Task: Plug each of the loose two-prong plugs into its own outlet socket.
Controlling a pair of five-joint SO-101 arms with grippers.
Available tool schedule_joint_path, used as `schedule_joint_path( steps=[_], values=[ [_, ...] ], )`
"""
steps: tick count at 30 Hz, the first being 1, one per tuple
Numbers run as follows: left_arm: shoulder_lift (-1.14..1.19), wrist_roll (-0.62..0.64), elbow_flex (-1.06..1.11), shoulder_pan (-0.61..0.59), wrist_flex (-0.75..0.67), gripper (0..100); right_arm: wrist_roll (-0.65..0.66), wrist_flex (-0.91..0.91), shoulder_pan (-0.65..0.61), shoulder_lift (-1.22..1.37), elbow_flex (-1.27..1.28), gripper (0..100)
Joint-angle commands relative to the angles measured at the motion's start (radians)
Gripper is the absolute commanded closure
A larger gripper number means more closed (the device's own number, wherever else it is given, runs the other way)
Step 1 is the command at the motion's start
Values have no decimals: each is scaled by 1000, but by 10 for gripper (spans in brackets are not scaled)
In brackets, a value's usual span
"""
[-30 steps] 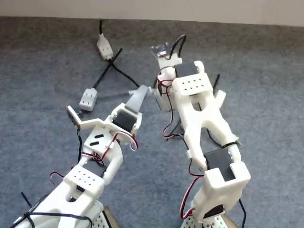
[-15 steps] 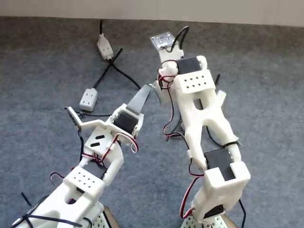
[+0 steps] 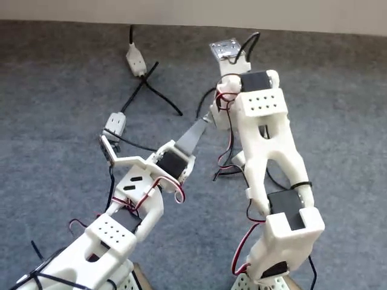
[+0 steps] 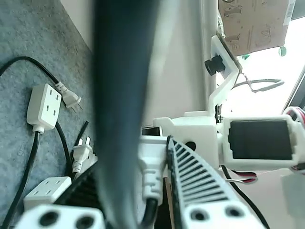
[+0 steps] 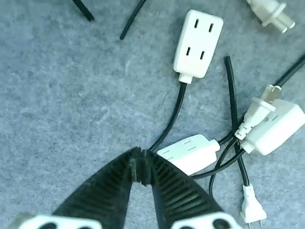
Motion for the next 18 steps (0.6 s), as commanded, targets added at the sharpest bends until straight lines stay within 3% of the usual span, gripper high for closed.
schedule_joint_path(
  steps=[1,5,12,18],
  values=[
    [2,-8,-18,-15,14,992,9,33,8,-24,-61,991],
    [2,-8,-71,-70,117,992,9,42,82,-24,-61,991],
    [4,-8,-260,-171,477,992,5,58,246,-22,-48,991],
    [5,-8,-484,-291,812,992,3,64,306,-24,81,991]
  ],
)
